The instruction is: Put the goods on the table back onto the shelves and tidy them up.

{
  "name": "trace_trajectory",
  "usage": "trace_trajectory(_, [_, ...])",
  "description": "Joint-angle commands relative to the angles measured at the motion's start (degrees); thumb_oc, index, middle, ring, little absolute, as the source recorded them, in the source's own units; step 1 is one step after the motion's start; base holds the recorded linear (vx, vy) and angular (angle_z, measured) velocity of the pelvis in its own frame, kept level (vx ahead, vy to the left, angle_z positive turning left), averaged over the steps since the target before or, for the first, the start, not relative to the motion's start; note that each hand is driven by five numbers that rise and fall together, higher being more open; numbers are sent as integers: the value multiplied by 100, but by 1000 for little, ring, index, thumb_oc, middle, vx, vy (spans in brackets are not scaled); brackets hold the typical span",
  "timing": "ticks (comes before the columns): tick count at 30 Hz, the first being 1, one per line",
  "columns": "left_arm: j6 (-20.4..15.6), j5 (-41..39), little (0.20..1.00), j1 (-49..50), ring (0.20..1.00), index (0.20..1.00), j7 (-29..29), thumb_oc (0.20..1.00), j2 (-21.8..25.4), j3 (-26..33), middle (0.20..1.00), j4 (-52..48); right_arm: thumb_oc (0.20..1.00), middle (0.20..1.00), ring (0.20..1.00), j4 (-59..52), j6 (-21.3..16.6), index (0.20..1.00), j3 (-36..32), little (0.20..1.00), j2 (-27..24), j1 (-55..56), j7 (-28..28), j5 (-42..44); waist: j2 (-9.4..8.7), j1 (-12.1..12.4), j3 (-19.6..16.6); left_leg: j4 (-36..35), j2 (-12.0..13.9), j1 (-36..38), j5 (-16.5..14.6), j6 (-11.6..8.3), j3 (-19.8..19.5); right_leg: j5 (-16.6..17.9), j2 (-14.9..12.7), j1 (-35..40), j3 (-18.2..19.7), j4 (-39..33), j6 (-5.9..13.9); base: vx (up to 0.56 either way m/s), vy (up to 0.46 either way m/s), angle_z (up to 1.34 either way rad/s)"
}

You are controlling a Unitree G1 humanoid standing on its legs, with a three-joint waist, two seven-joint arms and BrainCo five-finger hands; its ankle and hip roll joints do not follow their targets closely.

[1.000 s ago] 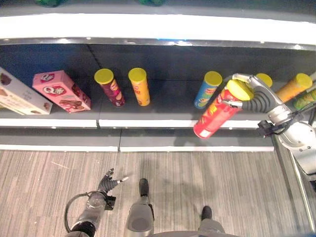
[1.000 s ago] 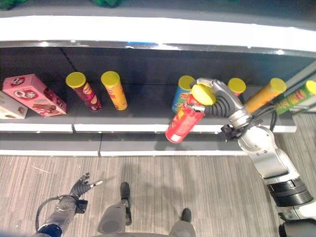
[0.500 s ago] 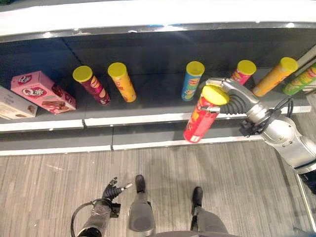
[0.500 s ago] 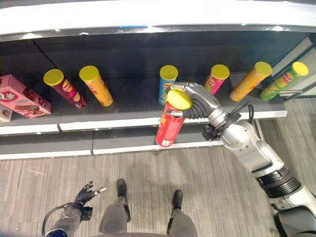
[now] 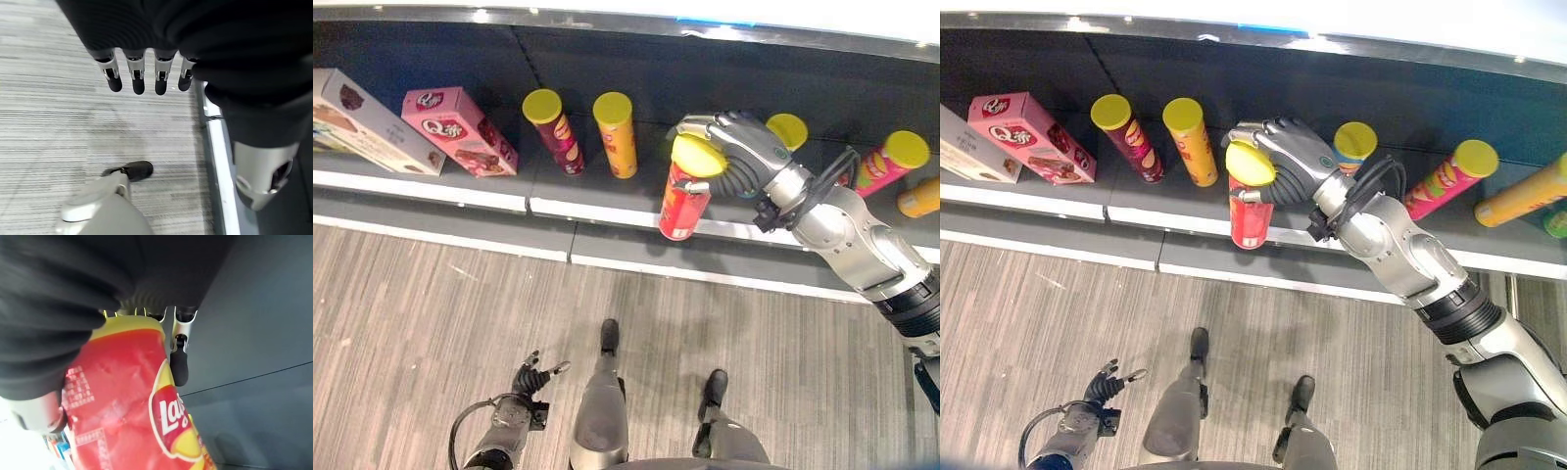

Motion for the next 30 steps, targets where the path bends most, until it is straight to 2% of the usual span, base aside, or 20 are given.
trace_trajectory(1, [-133, -228, 1000, -179, 1000, 1000, 192, 1000, 315, -288, 1000, 27, 200, 200, 200, 185, 117, 200, -150, 200, 58, -644, -752, -365, -11, 50, -1, 850, 158, -4, -979, -238, 151, -254, -415, -582, 349, 789, 480, -62, -16, 16])
trace_trajectory(8, [-264, -393, 1000, -169, 1000, 1000, 320, 1000, 305, -484, 1000, -217, 200, 200, 200, 1088, 399, 200, -298, 200, 318, -1037, -1539, -870, 151, 183, 177, 761, 105, -275, -851, -250, 71, -169, -463, -879, 263, 848, 494, -38, -7, 11])
trace_trajectory(17, [-380, -555, 1000, -221, 1000, 1000, 381, 1000, 368, -610, 1000, -374, 200, 200, 200, 2014, 700, 200, -401, 200, 278, -1486, -2199, -1090, 280, 313, 271, 646, 53, -419, -758, -280, 16, -117, -498, -1026, 139, 876, 506, -10, 5, 8])
trace_trajectory(24, [-426, -615, 1000, -242, 1000, 1000, 418, 1000, 312, -671, 1000, -434, 200, 200, 200, 2353, 819, 200, -506, 200, 215, -1545, -2516, -1089, 343, 356, 328, 608, 22, -473, -733, -284, 2, -89, -514, -1077, 101, 878, 506, 0, 0, 0])
trace_trajectory(30, [-415, -593, 1000, -271, 1000, 1000, 429, 1000, 291, -686, 1000, -446, 200, 200, 200, 2332, 815, 200, -465, 200, 276, -1449, -2509, -1166, 362, 365, 329, 630, 10, -488, -745, -278, 17, -74, -508, -1095, 73, 872, 506, 0, 0, 0])
